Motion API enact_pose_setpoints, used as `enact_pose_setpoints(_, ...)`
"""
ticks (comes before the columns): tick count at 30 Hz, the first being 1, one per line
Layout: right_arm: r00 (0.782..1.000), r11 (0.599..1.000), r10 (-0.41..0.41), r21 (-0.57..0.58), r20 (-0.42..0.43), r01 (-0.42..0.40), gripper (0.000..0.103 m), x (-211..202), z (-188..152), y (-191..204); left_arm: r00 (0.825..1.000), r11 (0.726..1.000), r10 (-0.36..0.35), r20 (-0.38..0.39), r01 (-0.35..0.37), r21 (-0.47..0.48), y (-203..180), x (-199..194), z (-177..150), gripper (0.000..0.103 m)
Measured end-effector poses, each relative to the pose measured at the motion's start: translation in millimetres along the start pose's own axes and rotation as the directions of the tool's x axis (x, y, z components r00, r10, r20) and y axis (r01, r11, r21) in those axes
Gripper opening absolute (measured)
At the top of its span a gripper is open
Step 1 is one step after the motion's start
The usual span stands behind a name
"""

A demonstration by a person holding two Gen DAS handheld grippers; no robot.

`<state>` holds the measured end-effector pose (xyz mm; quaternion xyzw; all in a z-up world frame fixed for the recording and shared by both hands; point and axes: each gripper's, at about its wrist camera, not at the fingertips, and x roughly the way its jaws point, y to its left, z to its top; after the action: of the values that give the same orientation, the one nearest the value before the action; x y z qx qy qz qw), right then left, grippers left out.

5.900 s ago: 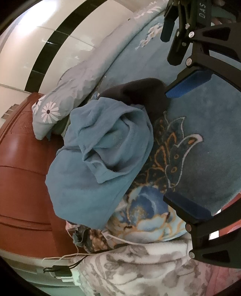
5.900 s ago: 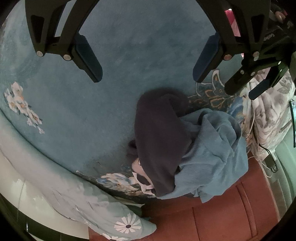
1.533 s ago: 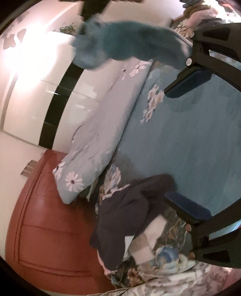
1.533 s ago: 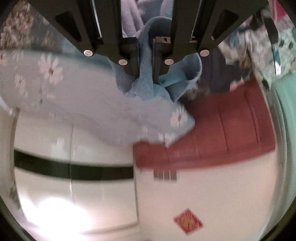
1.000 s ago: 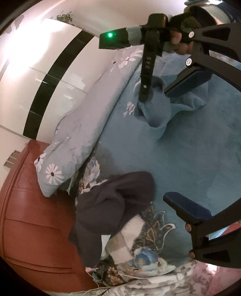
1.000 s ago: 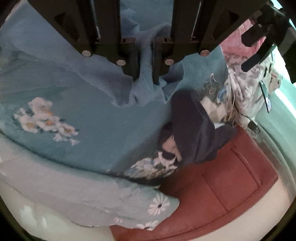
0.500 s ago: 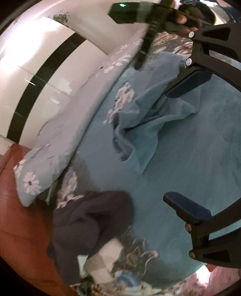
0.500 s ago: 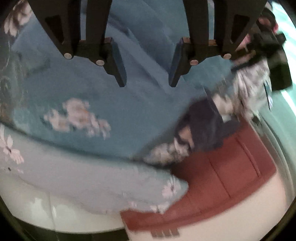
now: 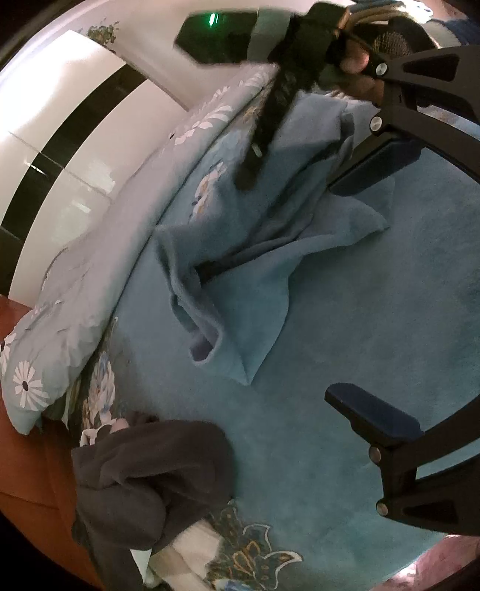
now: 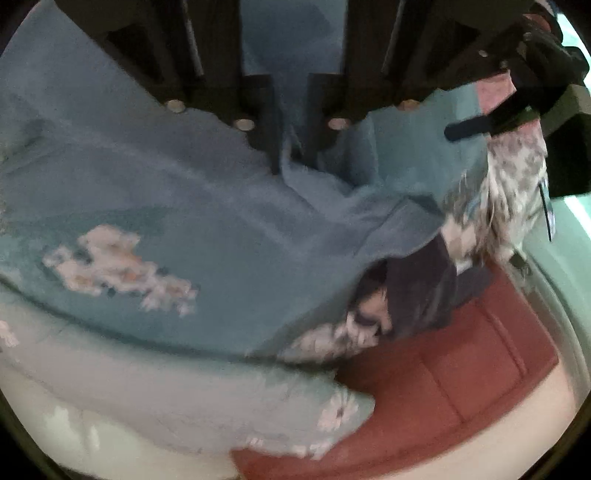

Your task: Fold clothes

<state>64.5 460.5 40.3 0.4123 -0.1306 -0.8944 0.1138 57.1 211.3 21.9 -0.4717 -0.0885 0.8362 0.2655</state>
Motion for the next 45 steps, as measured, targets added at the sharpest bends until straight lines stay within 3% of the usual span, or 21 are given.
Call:
enact_pose_setpoints(4,0.981,0.996,-0.062,0.075,0.182,0.049,0.006,-50.2,13.2,-30.7,1.0,1.0,-0.015,-0.015,0.015,-0.01,-7.2,13.7,4.3,0.102)
enact_pose_setpoints(9,0.96,0.985,-0.138,0.138,0.245,0.107,0.005,-92.4,21.7,-63.7,0.997,0.999,-0.048,-0.056,0.047,-0.014,-22.4,44.8,10.3,0.099)
enact_pose_setpoints(11,0.953,0.981,-0.159,0.15,0.26,0.122,0.005,-102.8,20.7,-71.6,0.996,0.998,-0.057,-0.069,0.057,-0.01,-26.0,52.5,11.2,0.092)
enact_pose_setpoints(14,0.941,0.975,-0.189,0.17,0.281,0.145,0.005,-118.5,19.0,-83.4,0.993,0.997,-0.073,-0.089,0.072,-0.006,-31.5,63.7,12.6,0.073)
enact_pose_setpoints(19,0.925,0.961,-0.23,0.223,0.303,0.166,0.005,-138.9,14.0,-102.3,0.989,0.994,-0.104,-0.108,0.106,0.012,-42.6,74.7,14.5,0.017)
enact_pose_setpoints(21,0.921,0.958,-0.239,0.232,0.307,0.172,0.005,-143.9,11.0,-103.8,0.991,0.994,-0.102,-0.085,0.105,0.04,-49.1,67.0,14.6,0.011)
enact_pose_setpoints(27,0.899,0.954,-0.243,0.255,0.365,0.154,0.005,-181.3,5.0,-102.2,0.995,0.99,-0.099,0.019,0.096,0.103,-60.2,26.5,30.1,0.007)
enact_pose_setpoints(30,0.886,0.963,-0.221,0.233,0.408,0.133,0.005,-201.9,4.4,-90.0,0.993,0.988,-0.065,0.103,0.05,0.148,-66.8,-4.2,50.8,0.007)
enact_pose_setpoints(33,0.87,0.972,-0.201,0.203,0.451,0.12,0.005,-220.6,3.4,-74.9,0.982,0.986,-0.072,0.175,0.043,0.163,-71.6,-37.3,74.3,0.007)
enact_pose_setpoints(38,0.826,0.977,-0.193,0.177,0.53,0.115,0.005,-258.2,1.6,-61.1,0.949,0.977,-0.081,0.304,0.016,0.211,-65.3,-95.9,98.4,0.007)
enact_pose_setpoints(42,0.784,0.969,-0.237,0.192,0.573,0.153,0.005,-283.8,-1.3,-59.8,0.935,0.977,-0.067,0.347,-0.009,0.213,-62.5,-124.4,109.9,0.007)
enact_pose_setpoints(45,0.785,0.966,-0.245,0.215,0.568,0.146,0.005,-292.2,-8.3,-69.2,0.952,0.977,-0.051,0.3,-0.014,0.211,-51.5,-114.3,101.9,0.007)
